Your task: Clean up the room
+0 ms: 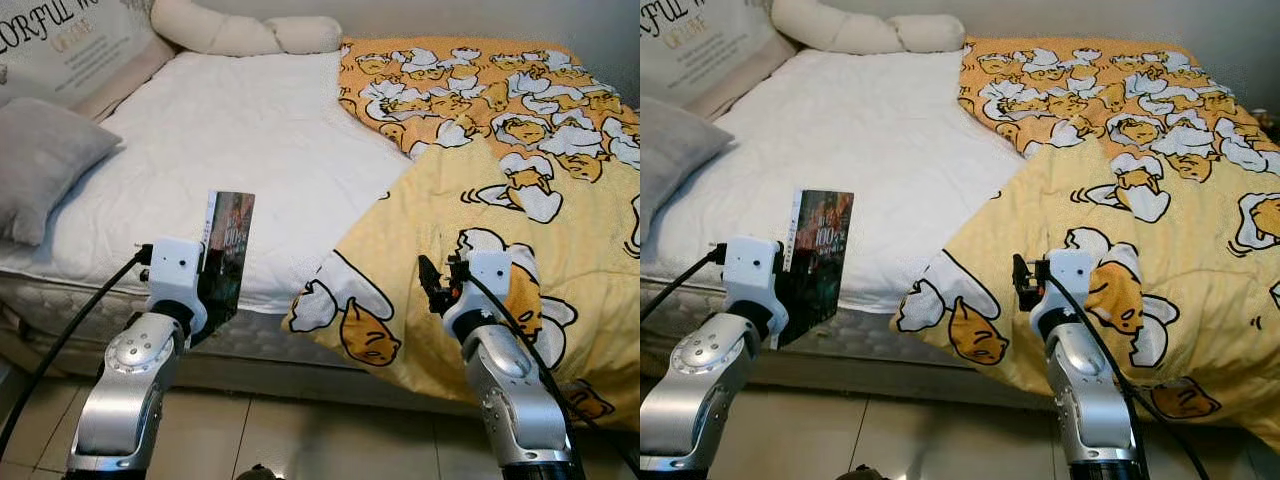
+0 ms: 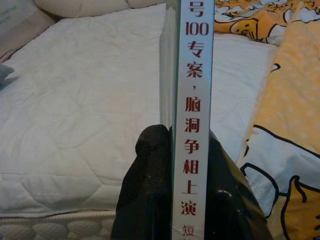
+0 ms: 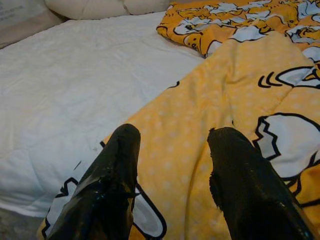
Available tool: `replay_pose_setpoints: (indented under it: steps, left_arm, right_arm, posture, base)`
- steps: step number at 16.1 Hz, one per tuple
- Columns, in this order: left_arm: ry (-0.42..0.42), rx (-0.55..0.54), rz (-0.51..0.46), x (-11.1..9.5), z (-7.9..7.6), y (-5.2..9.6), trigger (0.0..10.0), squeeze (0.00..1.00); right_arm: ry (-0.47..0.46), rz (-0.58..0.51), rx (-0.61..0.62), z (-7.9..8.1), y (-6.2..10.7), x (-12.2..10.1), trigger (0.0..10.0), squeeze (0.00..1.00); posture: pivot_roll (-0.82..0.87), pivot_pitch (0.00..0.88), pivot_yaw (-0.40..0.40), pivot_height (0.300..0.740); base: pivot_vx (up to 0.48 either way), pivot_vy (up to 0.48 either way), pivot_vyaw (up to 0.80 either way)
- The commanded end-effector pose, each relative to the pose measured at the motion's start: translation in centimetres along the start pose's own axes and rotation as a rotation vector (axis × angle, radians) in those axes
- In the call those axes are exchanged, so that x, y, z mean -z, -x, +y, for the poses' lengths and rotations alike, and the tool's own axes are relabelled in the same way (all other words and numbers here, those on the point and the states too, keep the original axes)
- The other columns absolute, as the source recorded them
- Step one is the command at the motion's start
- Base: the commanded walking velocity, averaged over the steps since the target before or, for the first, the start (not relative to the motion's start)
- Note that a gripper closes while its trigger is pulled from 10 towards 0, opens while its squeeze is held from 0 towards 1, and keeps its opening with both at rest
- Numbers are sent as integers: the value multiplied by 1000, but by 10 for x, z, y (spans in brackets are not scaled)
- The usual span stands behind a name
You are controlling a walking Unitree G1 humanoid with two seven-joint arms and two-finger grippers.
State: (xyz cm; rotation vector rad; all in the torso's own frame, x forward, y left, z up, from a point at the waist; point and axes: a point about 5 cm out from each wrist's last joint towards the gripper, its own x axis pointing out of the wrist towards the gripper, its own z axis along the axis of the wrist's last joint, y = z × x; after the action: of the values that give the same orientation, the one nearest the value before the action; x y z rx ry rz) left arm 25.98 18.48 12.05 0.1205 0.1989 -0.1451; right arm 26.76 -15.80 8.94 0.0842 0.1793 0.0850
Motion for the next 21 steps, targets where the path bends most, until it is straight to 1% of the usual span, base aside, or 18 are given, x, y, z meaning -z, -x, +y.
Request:
replay_pose_setpoints:
  steps: [1,7,13,16,21]
  left_arm:
    - [-22,-2,-32,-8,-2,4,10000,0]
    - [-33,8,-33,-11,-4,5,10000,0]
    - [-41,14,-30,-12,-3,4,10000,0]
    - [-36,6,-22,-10,-1,6,10000,0]
    - [-33,2,-22,-10,0,4,10000,0]
  right_arm:
    - [-10,0,-11,1,3,-2,10000,0]
    - [-15,17,-5,1,6,1,10000,0]
    - [-22,22,12,1,8,2,10000,0]
    - [-20,24,15,-1,9,3,10000,0]
    - [-17,21,17,-3,7,1,10000,0]
  posture:
    - [23,0,54,740]
    - [29,0,50,740]
    - [25,0,61,740]
    - [21,0,63,740]
    - [24,0,57,740]
  base:
    - [0,304,0]
    - [0,341,0]
    - [0,343,0]
    - [0,341,0]
    - [0,337,0]
